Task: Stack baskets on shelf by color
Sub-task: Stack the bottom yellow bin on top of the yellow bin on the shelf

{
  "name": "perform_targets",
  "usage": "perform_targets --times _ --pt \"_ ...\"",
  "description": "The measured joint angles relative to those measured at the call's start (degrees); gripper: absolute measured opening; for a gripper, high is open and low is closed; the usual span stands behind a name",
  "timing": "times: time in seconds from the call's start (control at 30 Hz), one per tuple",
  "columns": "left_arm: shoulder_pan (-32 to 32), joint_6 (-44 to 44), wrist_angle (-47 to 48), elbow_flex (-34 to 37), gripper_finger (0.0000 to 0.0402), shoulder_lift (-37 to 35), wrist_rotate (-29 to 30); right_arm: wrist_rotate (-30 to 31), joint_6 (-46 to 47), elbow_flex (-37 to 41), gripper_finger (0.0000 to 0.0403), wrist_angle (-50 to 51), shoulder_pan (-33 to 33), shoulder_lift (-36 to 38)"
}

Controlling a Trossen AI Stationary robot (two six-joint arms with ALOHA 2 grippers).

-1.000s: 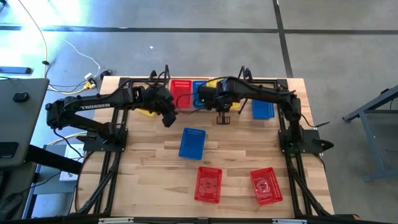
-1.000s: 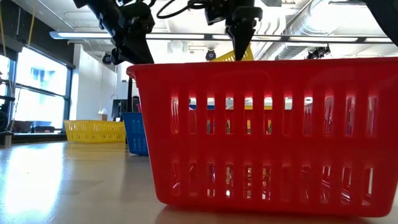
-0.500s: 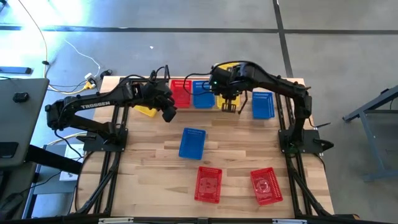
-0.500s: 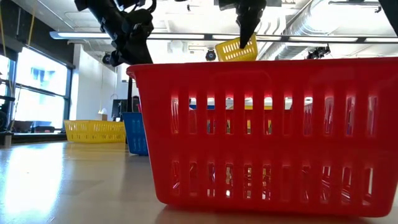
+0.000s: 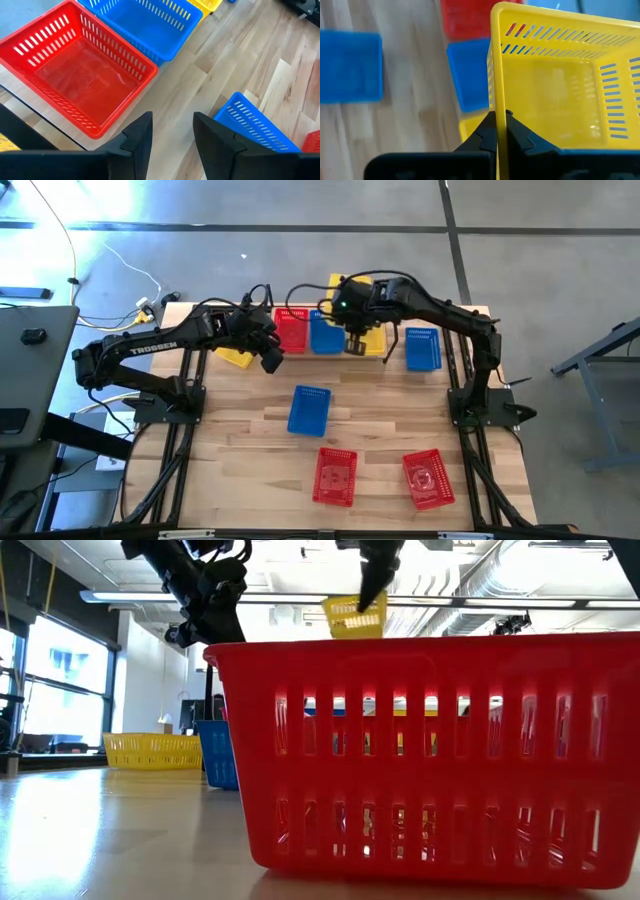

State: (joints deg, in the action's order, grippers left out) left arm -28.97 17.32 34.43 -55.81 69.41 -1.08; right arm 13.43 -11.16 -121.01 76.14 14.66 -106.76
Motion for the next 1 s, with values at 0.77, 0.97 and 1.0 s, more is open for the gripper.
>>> perform_targets --times 0.77,0.97,1.0 --pt "-0.26 0.46 -0.28 -0.02 0.0131 -0.02 0.02 -5.89 -11.39 42.41 0.0000 -31.40 2.75 22.83" --pt "-0.26 0.46 -0.29 -0.02 0.0131 -0.02 0.02 -10.02 -14.42 52.15 0.0000 -36.06 6.46 25.66" --pt "-0.26 0.45 -0.29 -0.02 0.0131 -0.02 0.03 -10.98 -14.77 53.43 0.0000 -37.22 6.97 25.85"
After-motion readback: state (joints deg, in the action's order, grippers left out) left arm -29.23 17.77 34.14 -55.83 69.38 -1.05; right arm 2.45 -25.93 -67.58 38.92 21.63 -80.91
